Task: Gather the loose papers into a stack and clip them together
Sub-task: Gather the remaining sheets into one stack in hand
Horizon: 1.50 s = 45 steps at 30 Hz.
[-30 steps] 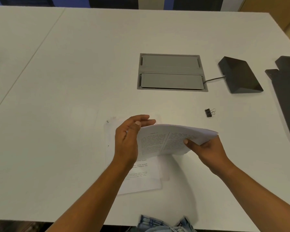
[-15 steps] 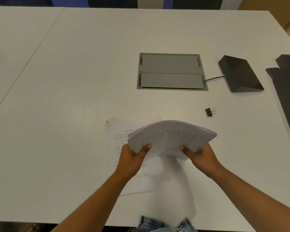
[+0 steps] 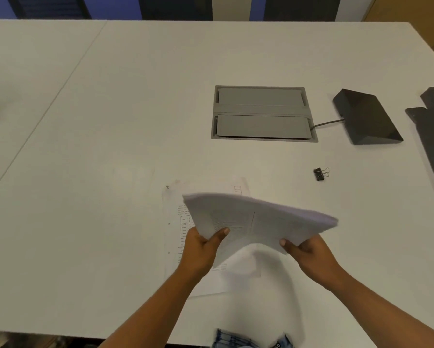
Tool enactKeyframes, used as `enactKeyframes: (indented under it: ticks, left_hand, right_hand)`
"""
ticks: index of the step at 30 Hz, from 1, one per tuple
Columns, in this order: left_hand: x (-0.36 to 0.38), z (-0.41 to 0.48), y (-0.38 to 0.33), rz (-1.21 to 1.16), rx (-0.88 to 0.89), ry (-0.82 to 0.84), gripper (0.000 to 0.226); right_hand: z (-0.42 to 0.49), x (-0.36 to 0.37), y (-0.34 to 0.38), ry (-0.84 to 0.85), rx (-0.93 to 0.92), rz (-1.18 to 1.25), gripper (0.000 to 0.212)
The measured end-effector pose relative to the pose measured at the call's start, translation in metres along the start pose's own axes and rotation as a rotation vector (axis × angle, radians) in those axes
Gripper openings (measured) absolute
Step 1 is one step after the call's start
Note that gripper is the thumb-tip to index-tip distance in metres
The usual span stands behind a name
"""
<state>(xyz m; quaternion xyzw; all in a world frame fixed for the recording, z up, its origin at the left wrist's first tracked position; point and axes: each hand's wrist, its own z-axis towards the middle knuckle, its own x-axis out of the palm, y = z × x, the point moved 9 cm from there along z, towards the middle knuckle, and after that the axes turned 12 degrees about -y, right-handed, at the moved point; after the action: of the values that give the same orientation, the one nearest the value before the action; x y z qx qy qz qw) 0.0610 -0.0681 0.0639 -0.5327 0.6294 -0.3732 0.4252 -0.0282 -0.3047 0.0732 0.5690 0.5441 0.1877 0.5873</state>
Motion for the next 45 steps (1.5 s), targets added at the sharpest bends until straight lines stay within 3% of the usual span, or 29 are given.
enactKeyframes:
  ticks: [7,10,13,15,18,21,23,25,27,29,31,34,36,39,40,43,45]
  left_hand:
    - [-0.009,-0.002,-0.015,-0.036,0.017,0.029,0.027]
    - [-0.032,0.003,0.000,0.007,0.028,-0.119,0.029]
    - [-0.074,0.008,0.041,0.312,-0.032,-0.357,0.043]
    - [-0.097,0.006,0.071,0.508,-0.145,-0.447,0.063]
    - [-0.112,0.000,0.099,0.860,-0.278,-0.427,0.097]
    - [-0.111,-0.001,0.105,1.038,-0.253,-0.391,0.098]
    - [-0.108,0.001,0.107,1.023,-0.225,-0.390,0.094]
    - [-0.105,0.003,0.111,0.938,-0.247,-0.387,0.090]
    - [-0.101,0.004,0.115,0.831,-0.273,-0.377,0.086]
    - [-0.098,0.005,0.115,0.724,-0.277,-0.377,0.079]
    - [-0.094,0.005,0.113,0.695,-0.260,-0.369,0.074]
    - [-0.089,0.004,0.107,0.725,-0.210,-0.370,0.073]
    - [-0.084,0.006,0.101,0.785,-0.138,-0.386,0.080]
    - [-0.076,0.005,0.091,0.918,-0.027,-0.376,0.082]
    - [-0.072,0.007,0.088,0.936,0.001,-0.363,0.076]
    - [-0.058,0.010,0.084,0.941,0.059,-0.325,0.062]
    - [-0.052,0.012,0.083,0.939,0.036,-0.320,0.063]
  right_hand:
    - [-0.015,-0.016,0.011,-0.022,0.020,0.178,0.019]
    - [-0.017,-0.029,-0.003,-0.121,0.089,0.230,0.016]
    - [-0.021,-0.043,-0.024,-0.211,0.146,0.262,0.019]
    - [-0.026,-0.053,-0.038,-0.279,0.212,0.276,0.015]
    - [-0.031,-0.063,-0.055,-0.328,0.300,0.289,0.011]
    - [-0.036,-0.066,-0.061,-0.346,0.365,0.351,0.024]
    - [-0.037,-0.067,-0.063,-0.365,0.387,0.367,0.043]
    - [-0.038,-0.066,-0.063,-0.369,0.398,0.399,0.044]
    - [-0.038,-0.065,-0.062,-0.360,0.389,0.391,0.071]
    - [-0.037,-0.064,-0.063,-0.357,0.391,0.380,0.085]
    - [-0.035,-0.064,-0.063,-0.344,0.374,0.358,0.086]
    - [-0.035,-0.059,-0.062,-0.339,0.364,0.383,0.066]
    - [-0.032,-0.058,-0.064,-0.333,0.368,0.382,0.068]
    - [-0.032,-0.059,-0.061,-0.347,0.365,0.419,0.053]
    - [-0.032,-0.059,-0.061,-0.342,0.363,0.412,0.057]
    - [-0.033,-0.061,-0.064,-0.331,0.374,0.383,0.095]
    - [-0.034,-0.064,-0.064,-0.343,0.368,0.381,0.102]
